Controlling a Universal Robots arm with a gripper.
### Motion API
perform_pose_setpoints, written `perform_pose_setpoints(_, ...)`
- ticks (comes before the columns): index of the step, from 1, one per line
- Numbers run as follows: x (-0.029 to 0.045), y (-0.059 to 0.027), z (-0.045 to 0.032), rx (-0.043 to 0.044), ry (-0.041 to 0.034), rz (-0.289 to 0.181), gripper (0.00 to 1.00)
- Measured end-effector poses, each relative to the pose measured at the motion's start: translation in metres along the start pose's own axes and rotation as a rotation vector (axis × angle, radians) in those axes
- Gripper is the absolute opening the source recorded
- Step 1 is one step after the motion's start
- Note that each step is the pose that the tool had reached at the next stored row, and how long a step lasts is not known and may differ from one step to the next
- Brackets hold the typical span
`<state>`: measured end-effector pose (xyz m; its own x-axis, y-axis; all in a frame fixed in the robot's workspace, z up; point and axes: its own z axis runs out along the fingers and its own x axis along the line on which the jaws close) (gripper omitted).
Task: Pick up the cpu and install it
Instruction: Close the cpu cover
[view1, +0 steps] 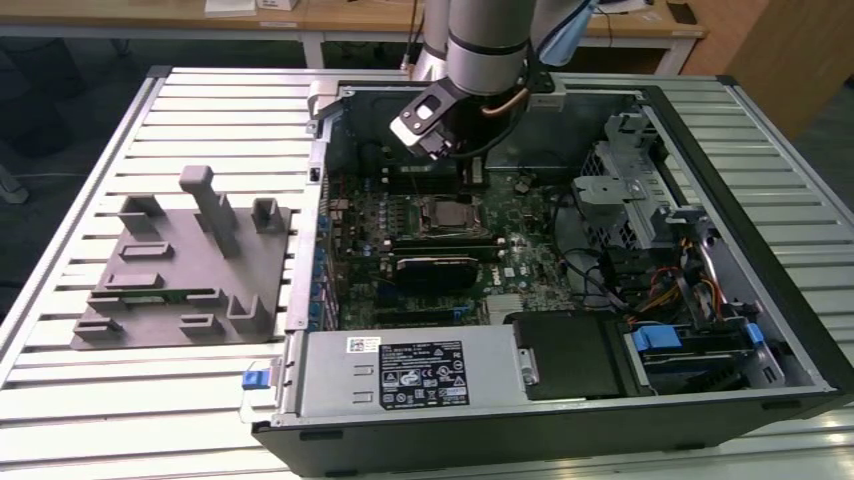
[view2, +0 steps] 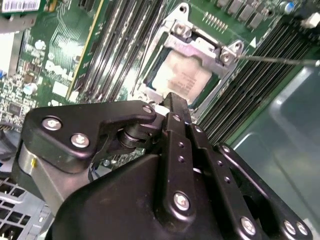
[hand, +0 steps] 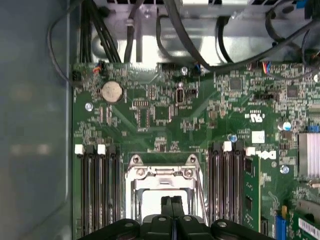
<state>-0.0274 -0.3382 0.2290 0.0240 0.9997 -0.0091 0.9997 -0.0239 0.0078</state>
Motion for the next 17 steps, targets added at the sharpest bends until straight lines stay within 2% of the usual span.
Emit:
perform_pose_setpoints(13,-0.0003,-0.0117,0.0081,0.0,-0.0002,0.0,0.11)
perform_pose_setpoints(17,-0.0002,-0.0119,0.0082,0.0,-0.0002,0.0,0.11)
